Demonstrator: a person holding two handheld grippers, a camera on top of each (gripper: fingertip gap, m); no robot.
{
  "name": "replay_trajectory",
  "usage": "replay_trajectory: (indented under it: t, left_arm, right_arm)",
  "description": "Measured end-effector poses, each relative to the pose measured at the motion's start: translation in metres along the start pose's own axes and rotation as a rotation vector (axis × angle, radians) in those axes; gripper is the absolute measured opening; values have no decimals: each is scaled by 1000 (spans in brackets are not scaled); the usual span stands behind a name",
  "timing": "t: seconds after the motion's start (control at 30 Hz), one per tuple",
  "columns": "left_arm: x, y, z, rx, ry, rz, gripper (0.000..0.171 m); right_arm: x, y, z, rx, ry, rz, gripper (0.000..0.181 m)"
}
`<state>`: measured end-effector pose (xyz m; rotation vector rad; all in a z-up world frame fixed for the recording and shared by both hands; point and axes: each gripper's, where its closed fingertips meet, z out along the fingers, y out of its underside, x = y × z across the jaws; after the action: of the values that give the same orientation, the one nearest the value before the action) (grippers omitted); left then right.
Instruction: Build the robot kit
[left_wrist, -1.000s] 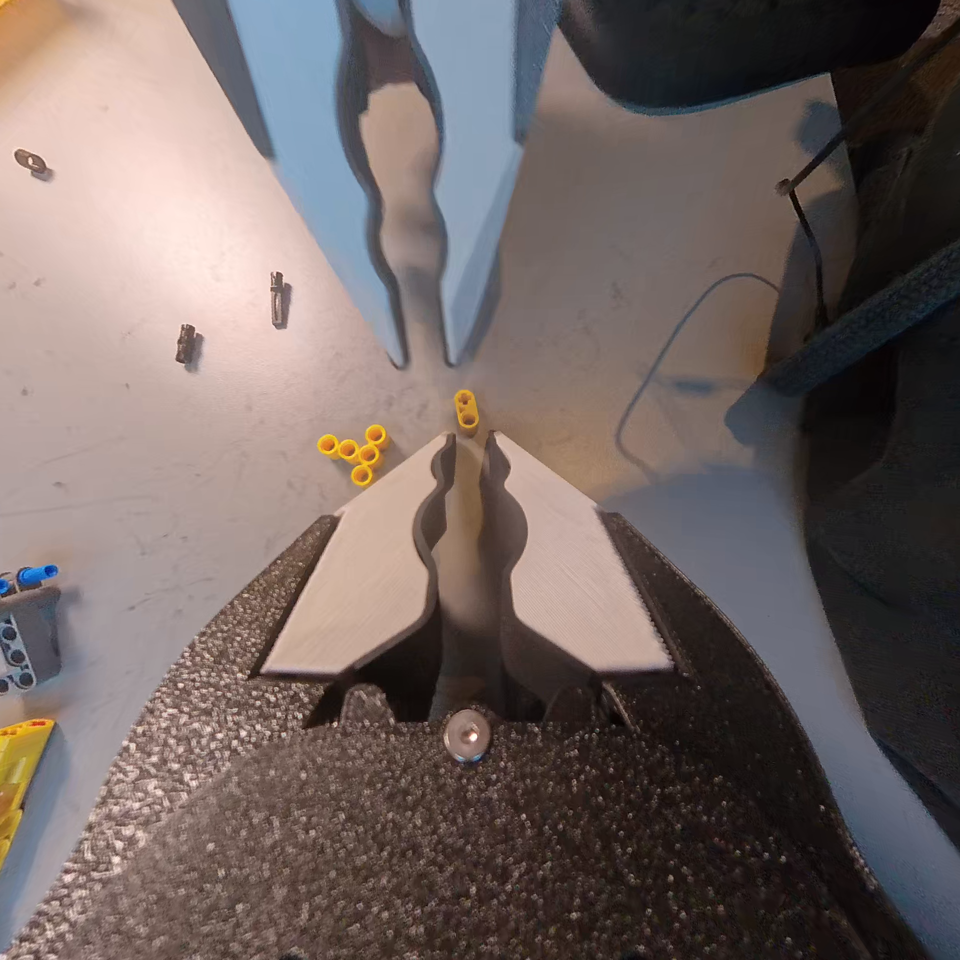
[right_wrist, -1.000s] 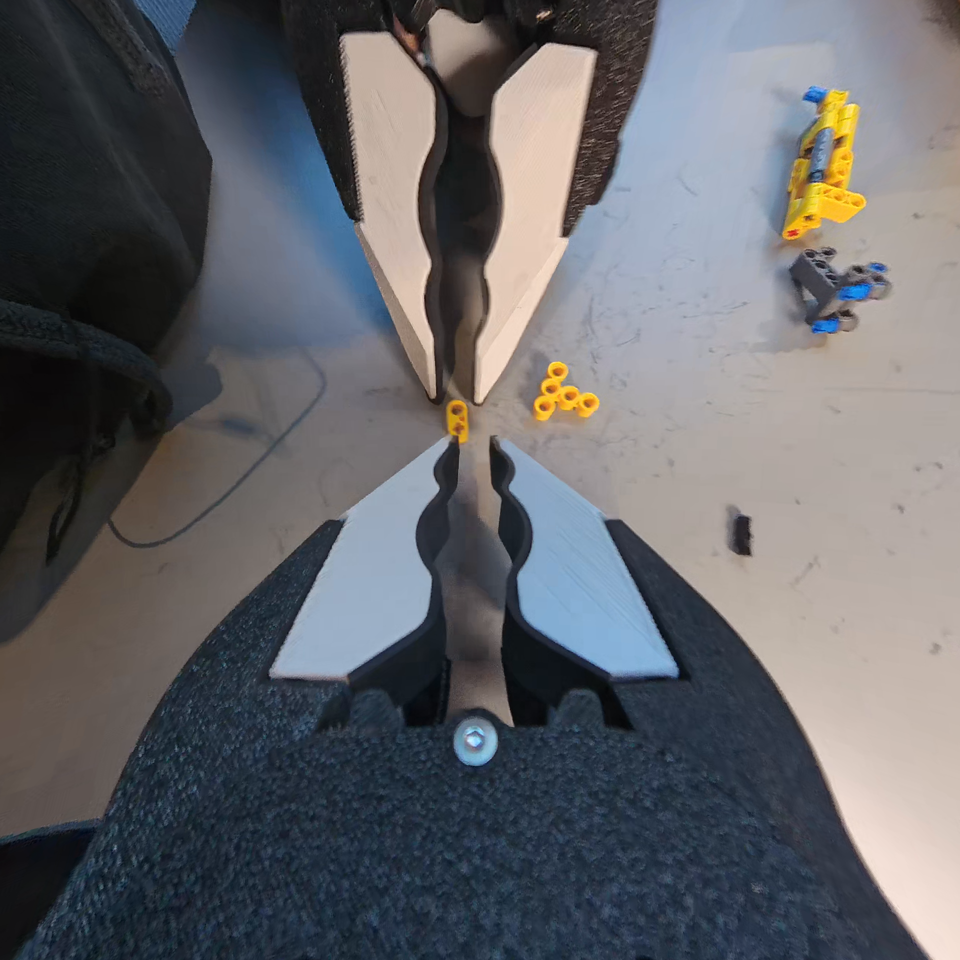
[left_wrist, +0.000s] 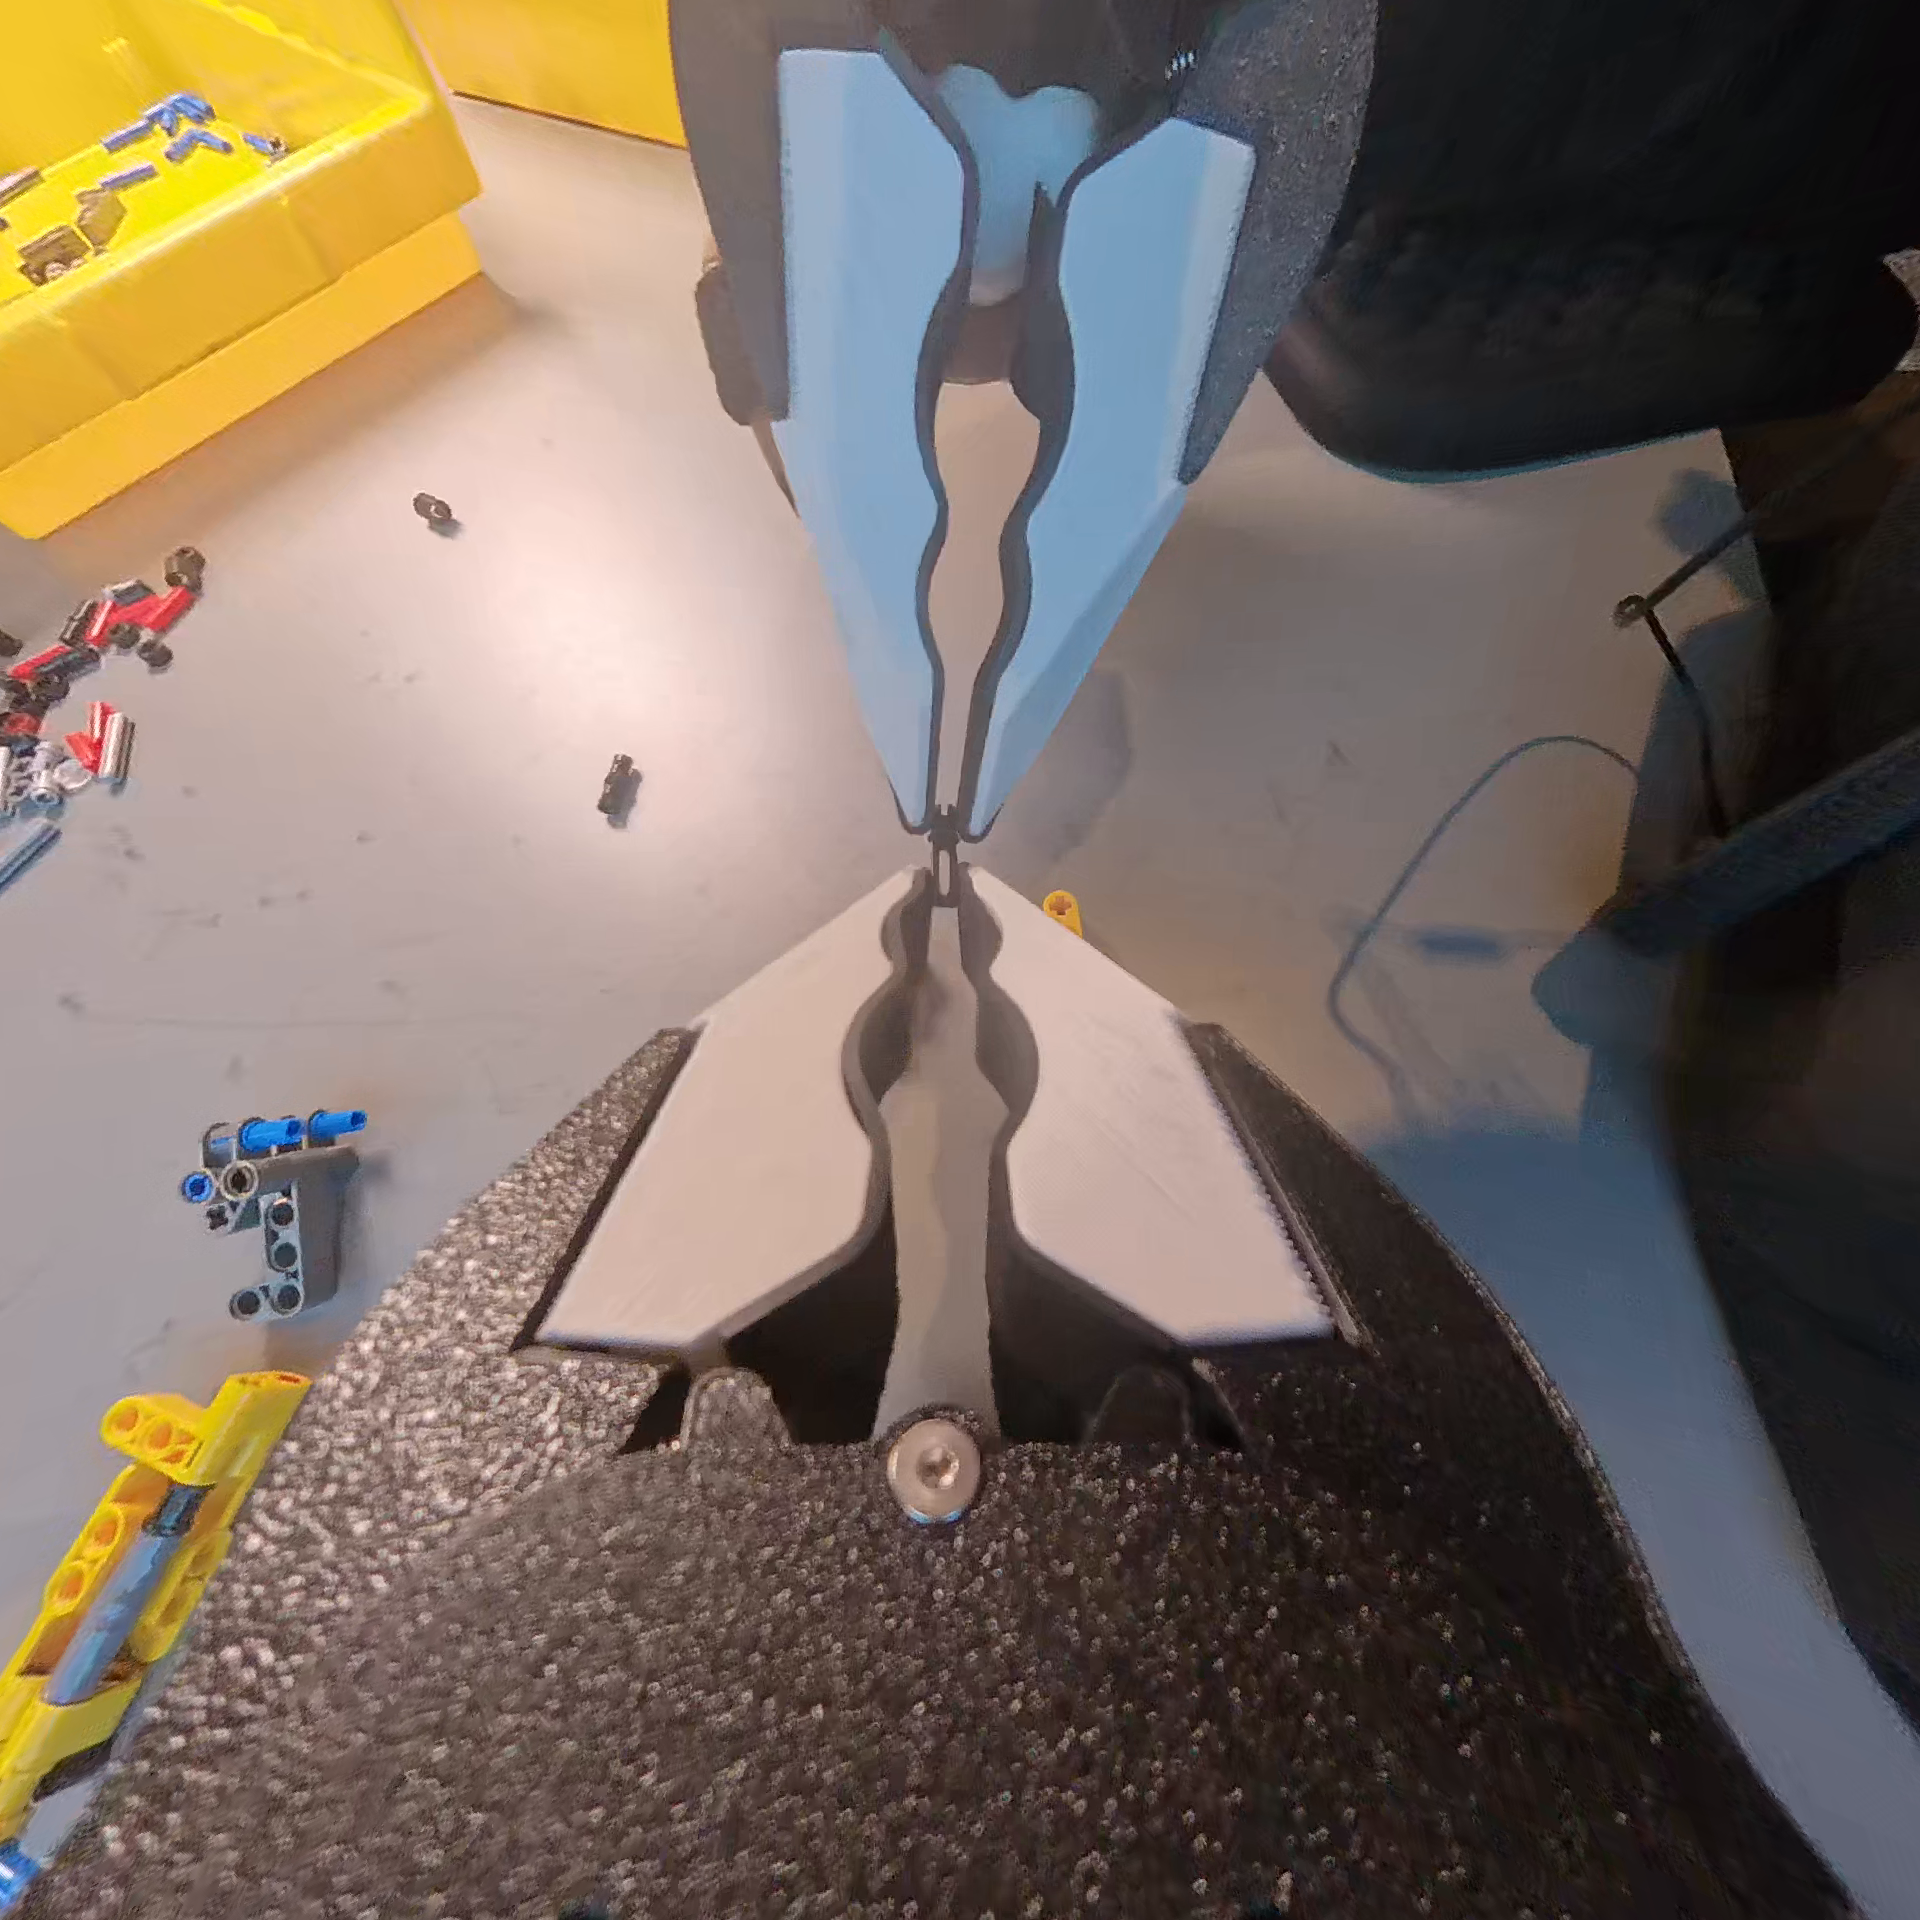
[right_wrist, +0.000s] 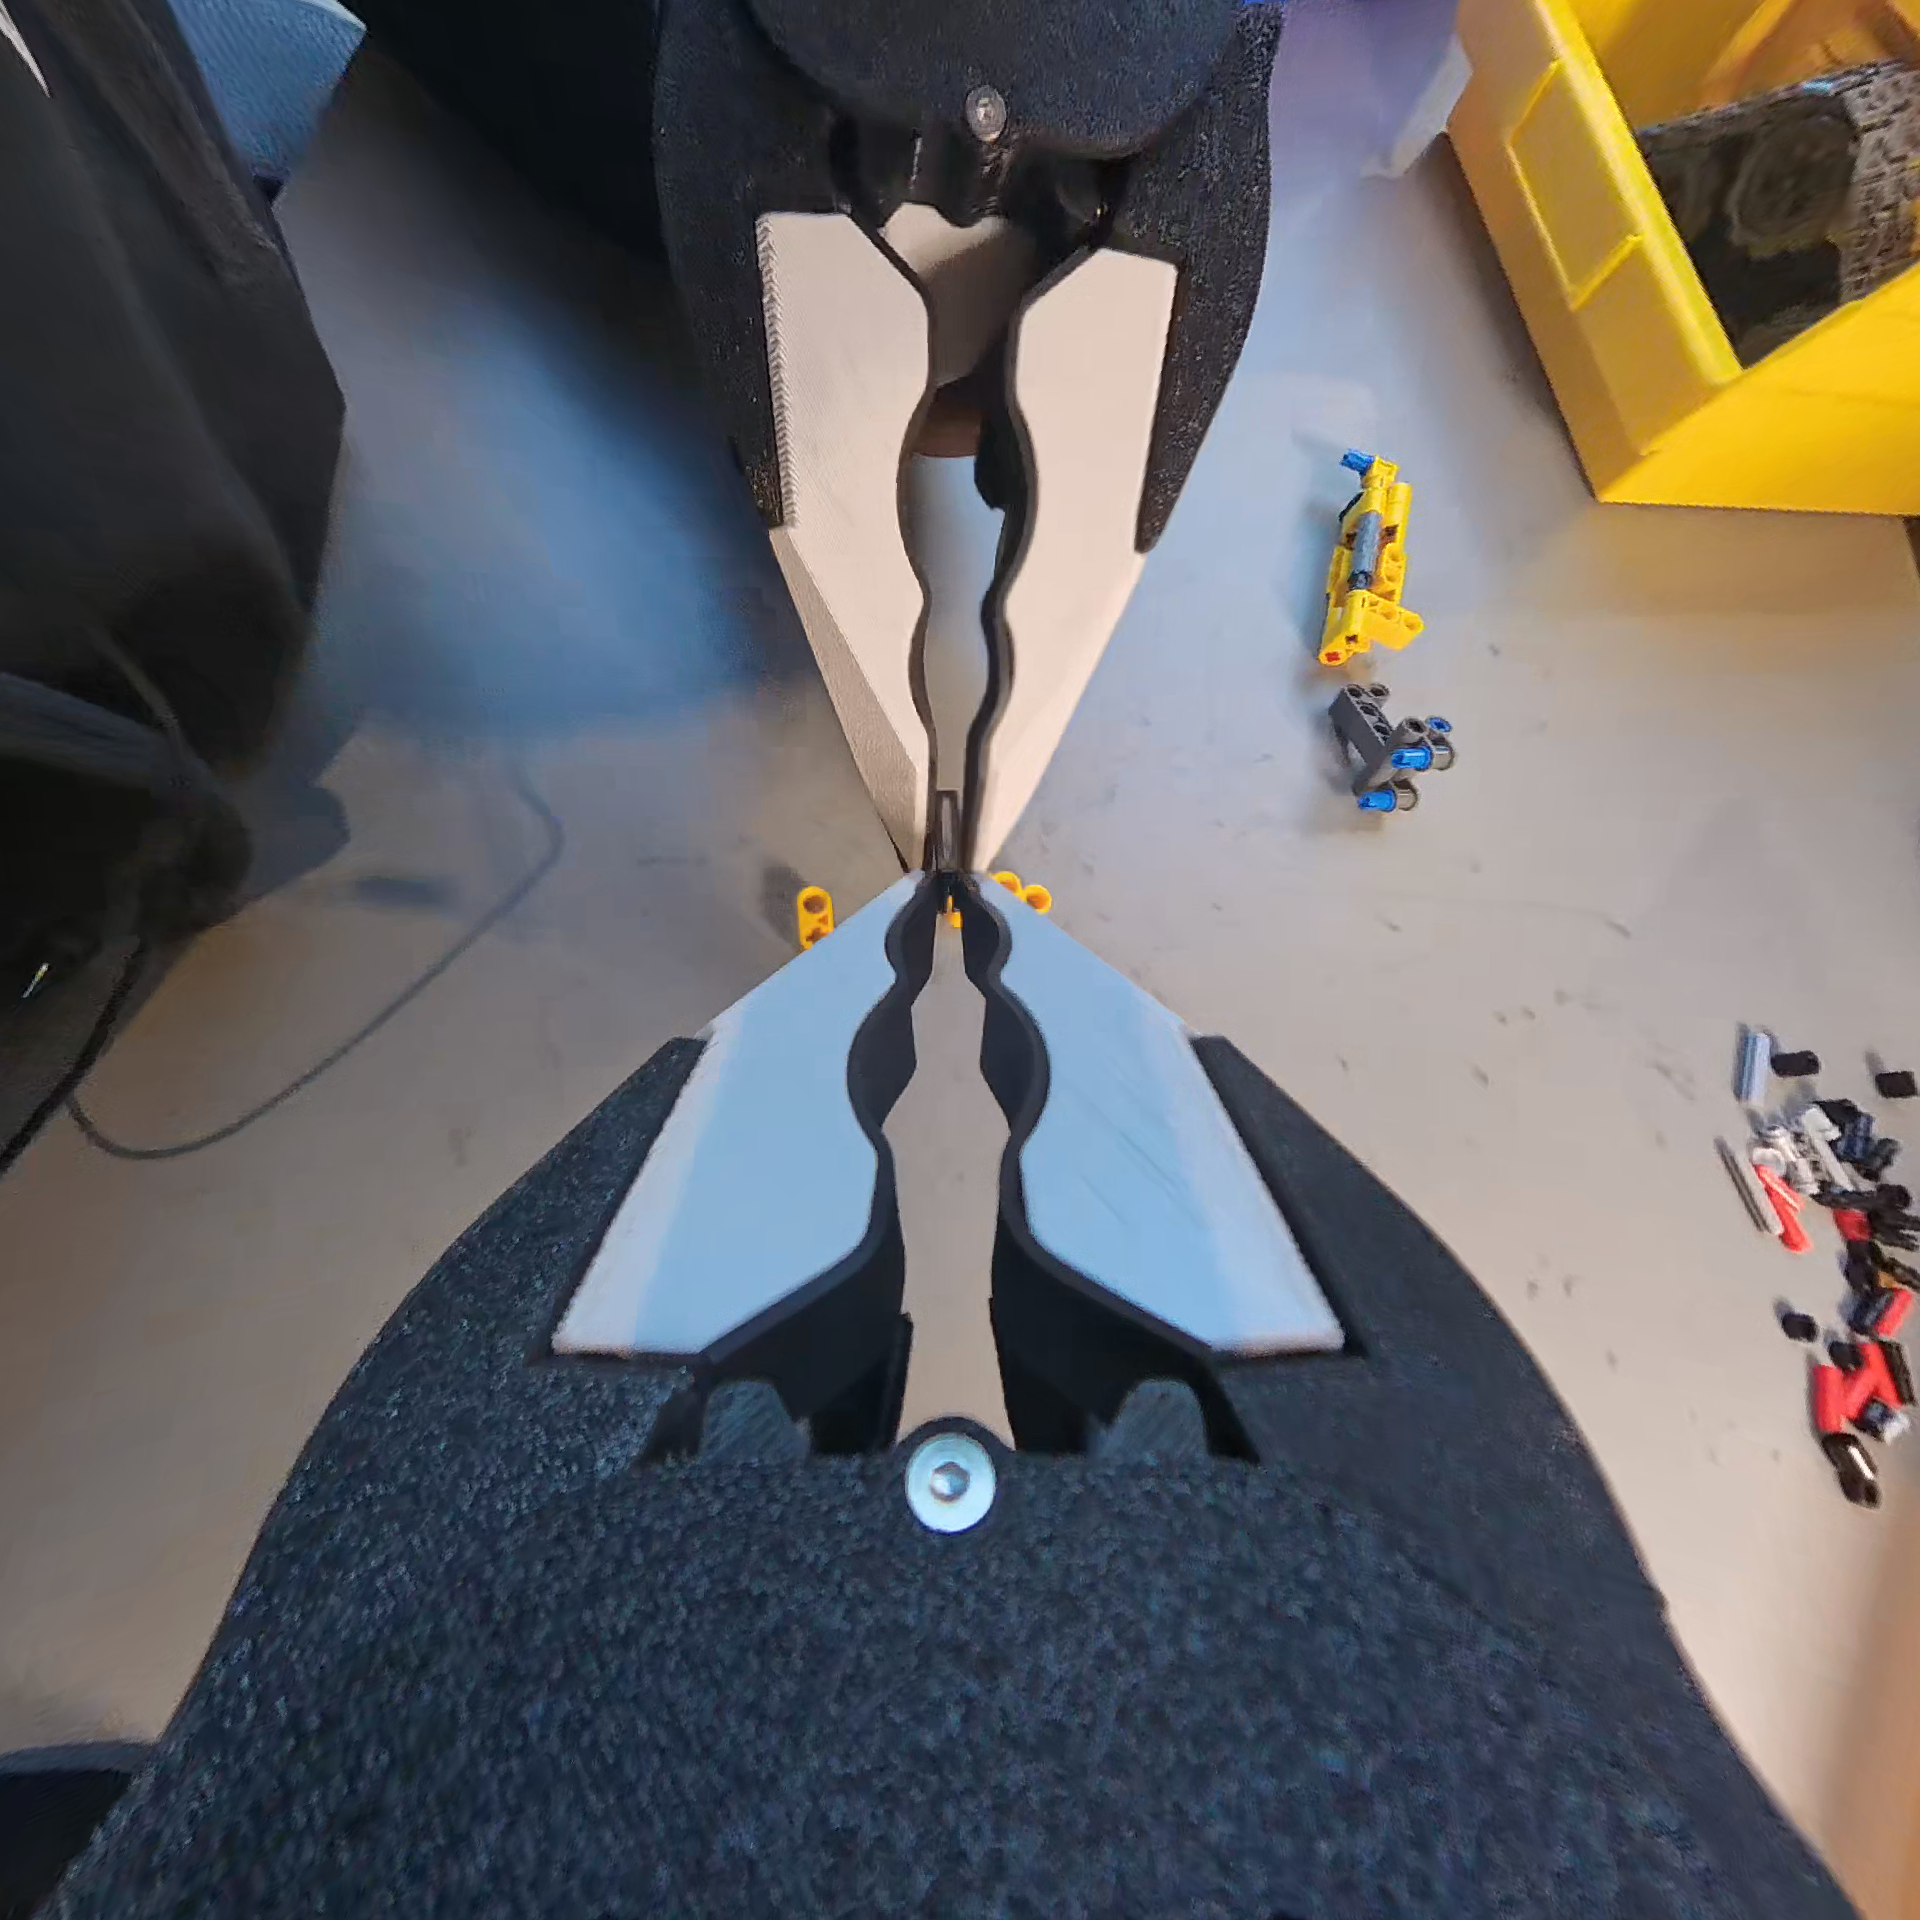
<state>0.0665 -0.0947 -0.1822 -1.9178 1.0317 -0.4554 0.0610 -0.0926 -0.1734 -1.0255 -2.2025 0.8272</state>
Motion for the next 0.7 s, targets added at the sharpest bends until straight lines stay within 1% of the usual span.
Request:
replay_trajectory:
  t: [0.2, 0.27, 0.33, 0.4, 0.47, 0.57, 0.7]
  left_arm:
    - [1, -1, -1, 5, -8, 26, 3]
    - [-2, -6, -5, 51, -13, 5, 3]
    - [-3, -19, -12, 146, 16, -42, 3]
    - [-4, -31, -21, 240, 41, -74, 3]
    - [-4, -40, -27, 298, 59, -96, 3]
    - [-2, -44, -30, 331, 83, -118, 3]
    - [-1, -45, -31, 335, 88, -113, 3]
  right_arm:
    - [-1, -1, -3, 17, -6, 21, 4]
    - [2, -8, -7, 73, -1, 47, 4]
    - [6, -19, -16, 184, -17, 113, 4]
    - [9, -30, -25, 287, -29, 159, 9]
    - [10, -39, -31, 352, -40, 180, 10]
    - [11, -47, -36, 406, -41, 185, 8]
    - [10, -48, -36, 404, -42, 181, 5]
